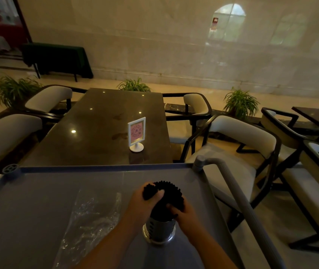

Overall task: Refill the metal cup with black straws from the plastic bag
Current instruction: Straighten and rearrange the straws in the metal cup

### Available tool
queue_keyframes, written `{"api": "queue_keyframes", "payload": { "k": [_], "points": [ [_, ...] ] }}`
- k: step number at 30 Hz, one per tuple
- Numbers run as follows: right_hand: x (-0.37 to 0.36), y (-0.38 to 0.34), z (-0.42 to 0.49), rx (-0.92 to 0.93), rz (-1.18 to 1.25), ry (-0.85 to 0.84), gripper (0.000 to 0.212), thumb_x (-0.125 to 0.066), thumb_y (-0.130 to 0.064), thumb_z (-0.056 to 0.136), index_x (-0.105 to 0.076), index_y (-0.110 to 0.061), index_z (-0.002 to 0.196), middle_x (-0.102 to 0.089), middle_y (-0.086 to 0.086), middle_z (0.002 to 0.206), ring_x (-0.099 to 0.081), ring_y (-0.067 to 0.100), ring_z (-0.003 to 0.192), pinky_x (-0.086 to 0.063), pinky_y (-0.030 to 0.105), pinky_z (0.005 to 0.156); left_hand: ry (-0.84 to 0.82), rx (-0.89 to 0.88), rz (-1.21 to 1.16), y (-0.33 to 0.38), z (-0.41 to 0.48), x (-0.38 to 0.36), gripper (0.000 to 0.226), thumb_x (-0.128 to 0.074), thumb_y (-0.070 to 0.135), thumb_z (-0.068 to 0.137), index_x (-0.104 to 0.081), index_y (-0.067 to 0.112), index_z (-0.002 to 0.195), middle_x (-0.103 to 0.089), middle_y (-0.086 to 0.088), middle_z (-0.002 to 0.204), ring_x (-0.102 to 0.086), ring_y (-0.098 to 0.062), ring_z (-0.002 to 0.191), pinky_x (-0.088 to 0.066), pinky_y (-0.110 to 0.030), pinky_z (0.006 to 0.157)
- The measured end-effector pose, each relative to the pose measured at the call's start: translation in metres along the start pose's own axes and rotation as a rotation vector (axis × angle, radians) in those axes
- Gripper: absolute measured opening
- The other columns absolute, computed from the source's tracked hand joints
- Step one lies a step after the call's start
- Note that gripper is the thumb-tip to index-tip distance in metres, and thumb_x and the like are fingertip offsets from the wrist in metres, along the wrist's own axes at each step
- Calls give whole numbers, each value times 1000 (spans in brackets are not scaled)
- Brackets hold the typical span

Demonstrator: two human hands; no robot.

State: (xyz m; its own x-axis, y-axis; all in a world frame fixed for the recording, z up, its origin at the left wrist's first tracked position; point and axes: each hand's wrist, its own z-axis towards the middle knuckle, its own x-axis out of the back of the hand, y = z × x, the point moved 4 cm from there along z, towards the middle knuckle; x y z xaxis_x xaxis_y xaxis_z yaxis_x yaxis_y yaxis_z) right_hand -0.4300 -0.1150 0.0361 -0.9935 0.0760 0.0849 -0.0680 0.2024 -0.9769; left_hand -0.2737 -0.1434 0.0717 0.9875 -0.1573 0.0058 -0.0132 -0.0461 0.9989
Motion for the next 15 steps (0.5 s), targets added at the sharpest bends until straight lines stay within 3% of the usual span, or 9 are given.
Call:
{"api": "queue_keyframes", "payload": {
  "k": [6,9,12,15],
  "points": [
    [0,-4,-1,70,-30,106,30,-71,-3,84,-63,-28,100,-71,-9,95,-68,5,94,-54,12,69,24,-27,-98,39,-4,1,24,-63,21,95,-67,22,118,-72,0,104,-70,-3,93,-53,-13,72],
    [-1,-5,-4,93,-41,123,36,-72,-7,83,-61,-23,113,-68,-6,110,-65,10,105,-56,29,89,28,-95,-108,65,-6,7,19,-62,20,95,-71,21,112,-71,-2,93,-67,4,77,-50,-9,66],
    [1,-10,-7,101,-32,131,44,-73,-8,83,-57,-14,124,-65,4,122,-61,19,115,-50,43,100,13,-154,-95,84,-7,14,16,-63,28,94,-74,26,105,-74,4,102,-67,-3,95,-47,-20,81],
    [5,-16,-10,98,-42,120,49,-72,-10,83,-54,-22,127,-61,2,127,-57,20,120,-47,48,103,47,-165,-188,99,-8,22,15,-63,31,89,-76,29,96,-76,2,109,-67,-12,107,-46,-36,97]
  ]
}}
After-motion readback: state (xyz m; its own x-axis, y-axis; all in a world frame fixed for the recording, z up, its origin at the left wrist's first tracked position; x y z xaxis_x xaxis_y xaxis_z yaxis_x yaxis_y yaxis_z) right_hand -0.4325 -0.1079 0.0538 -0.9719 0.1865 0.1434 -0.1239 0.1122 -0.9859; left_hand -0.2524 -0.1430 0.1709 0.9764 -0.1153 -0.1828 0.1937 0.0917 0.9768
